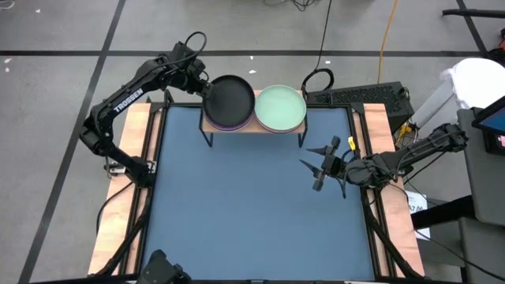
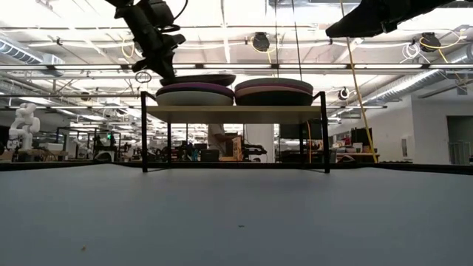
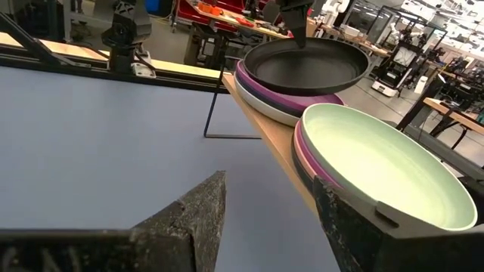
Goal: Place and stack plates onto a shelf
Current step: Stack the black plate on top of the purple plate on the shelf, then return to Home Position
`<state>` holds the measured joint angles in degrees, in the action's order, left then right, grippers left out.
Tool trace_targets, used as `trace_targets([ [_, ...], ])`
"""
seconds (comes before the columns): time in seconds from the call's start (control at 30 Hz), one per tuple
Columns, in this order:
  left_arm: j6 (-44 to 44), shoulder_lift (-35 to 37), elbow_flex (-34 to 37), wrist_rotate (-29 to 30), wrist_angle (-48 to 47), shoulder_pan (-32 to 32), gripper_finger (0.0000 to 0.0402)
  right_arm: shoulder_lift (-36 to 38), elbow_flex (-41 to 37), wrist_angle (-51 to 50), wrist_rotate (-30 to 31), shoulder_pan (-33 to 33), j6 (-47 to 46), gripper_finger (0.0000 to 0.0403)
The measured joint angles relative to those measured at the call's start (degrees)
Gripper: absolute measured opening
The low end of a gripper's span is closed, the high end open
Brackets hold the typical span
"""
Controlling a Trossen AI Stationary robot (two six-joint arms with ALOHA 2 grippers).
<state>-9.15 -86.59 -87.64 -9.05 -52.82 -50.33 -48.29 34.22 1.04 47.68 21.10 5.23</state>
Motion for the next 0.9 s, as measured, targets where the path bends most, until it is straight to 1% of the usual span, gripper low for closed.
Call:
trace_targets([
  [0.27,0.6,0.0,0.0,0.6,0.0,0.0,0.0026,0.0,0.0,0.0,0.0,0.0,0.0,0.0180],
  [0.6,1.4,0.0,0.0,2.1,0.0,0.3,0.0082,0.0,0.0,0.0,0.0,0.0,0.0,0.0180],
  [0.9,2.0,0.0,0.0,2.2,0.0,1.0,0.0085,0.0,0.0,0.0,0.0,0.0,0.0,0.0180],
])
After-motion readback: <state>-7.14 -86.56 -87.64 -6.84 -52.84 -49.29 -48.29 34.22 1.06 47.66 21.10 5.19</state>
